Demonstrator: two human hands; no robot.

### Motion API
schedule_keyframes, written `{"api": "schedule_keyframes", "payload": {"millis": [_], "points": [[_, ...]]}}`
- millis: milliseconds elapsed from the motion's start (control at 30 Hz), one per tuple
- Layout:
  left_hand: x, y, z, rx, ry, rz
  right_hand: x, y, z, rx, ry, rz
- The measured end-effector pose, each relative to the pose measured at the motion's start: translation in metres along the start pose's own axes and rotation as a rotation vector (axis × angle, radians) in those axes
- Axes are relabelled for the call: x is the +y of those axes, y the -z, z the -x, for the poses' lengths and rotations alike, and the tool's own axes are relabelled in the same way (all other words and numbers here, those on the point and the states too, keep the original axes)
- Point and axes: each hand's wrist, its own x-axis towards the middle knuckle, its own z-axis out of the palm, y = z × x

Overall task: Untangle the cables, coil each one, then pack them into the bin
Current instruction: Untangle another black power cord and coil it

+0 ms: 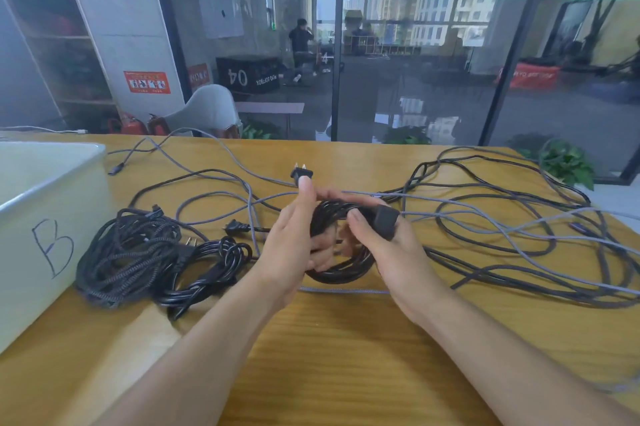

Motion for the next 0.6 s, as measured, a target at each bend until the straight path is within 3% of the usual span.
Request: {"api": "schedule_keyframes", "payload": {"millis": [267,433,600], "points": [[-0.009,0.0,-0.005,-0.014,0.079,0.079,-0.002,0.001,-0.003,0.15,0.1,-0.015],[-0.006,0.005,-0.006,0.164,0.091,-0.056,-0.006,0.006,-0.003,0.126,0.128,0.003],[0.001,0.012,-0.006,0.269,0.138,0.04,-0.011,0.011,-0.003,0.117,0.136,0.001]]}}
